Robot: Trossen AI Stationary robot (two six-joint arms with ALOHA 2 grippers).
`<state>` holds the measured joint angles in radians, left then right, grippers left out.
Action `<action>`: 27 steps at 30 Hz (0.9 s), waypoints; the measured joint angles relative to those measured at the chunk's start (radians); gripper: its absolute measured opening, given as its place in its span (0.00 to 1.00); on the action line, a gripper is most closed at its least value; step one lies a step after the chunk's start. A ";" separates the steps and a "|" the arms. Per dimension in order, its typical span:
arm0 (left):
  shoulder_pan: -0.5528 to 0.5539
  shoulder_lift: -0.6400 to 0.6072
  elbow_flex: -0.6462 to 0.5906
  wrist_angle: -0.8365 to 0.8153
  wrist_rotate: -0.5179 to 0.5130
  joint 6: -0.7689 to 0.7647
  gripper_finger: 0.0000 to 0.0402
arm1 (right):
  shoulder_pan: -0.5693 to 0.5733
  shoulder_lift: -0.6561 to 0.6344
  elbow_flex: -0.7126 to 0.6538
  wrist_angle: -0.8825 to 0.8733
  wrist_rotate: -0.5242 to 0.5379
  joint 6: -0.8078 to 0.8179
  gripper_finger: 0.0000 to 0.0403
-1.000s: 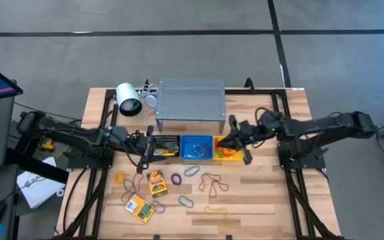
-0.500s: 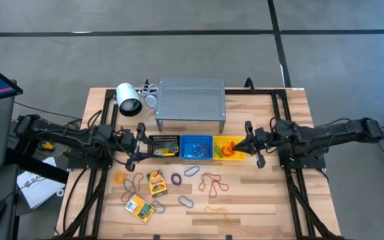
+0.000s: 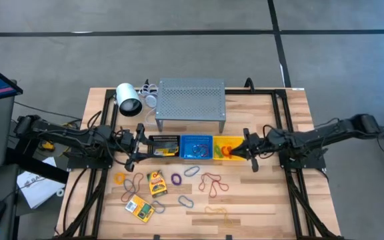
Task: Pick & Place Office Desk Supplies
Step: Put the orange spiral keychain into the yellow bin
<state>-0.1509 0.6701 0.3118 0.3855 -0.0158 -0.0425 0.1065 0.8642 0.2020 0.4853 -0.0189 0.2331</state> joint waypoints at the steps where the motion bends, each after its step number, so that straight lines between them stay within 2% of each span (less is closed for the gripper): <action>1: 0.000 0.000 0.000 0.000 0.000 0.000 0.45 | 0.004 0.014 0.000 0.008 0.011 0.003 0.01; 17: 0.000 0.000 0.000 0.000 0.001 0.000 0.45 | 0.007 0.194 0.002 0.009 0.198 0.082 0.01; 27: 0.000 0.000 0.000 -0.002 0.001 0.000 0.45 | -0.025 0.204 0.003 -0.067 0.204 0.138 0.01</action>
<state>-0.1509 0.6701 0.3122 0.3840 -0.0147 -0.0427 0.0811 1.0683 0.2047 0.4187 0.1851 0.3707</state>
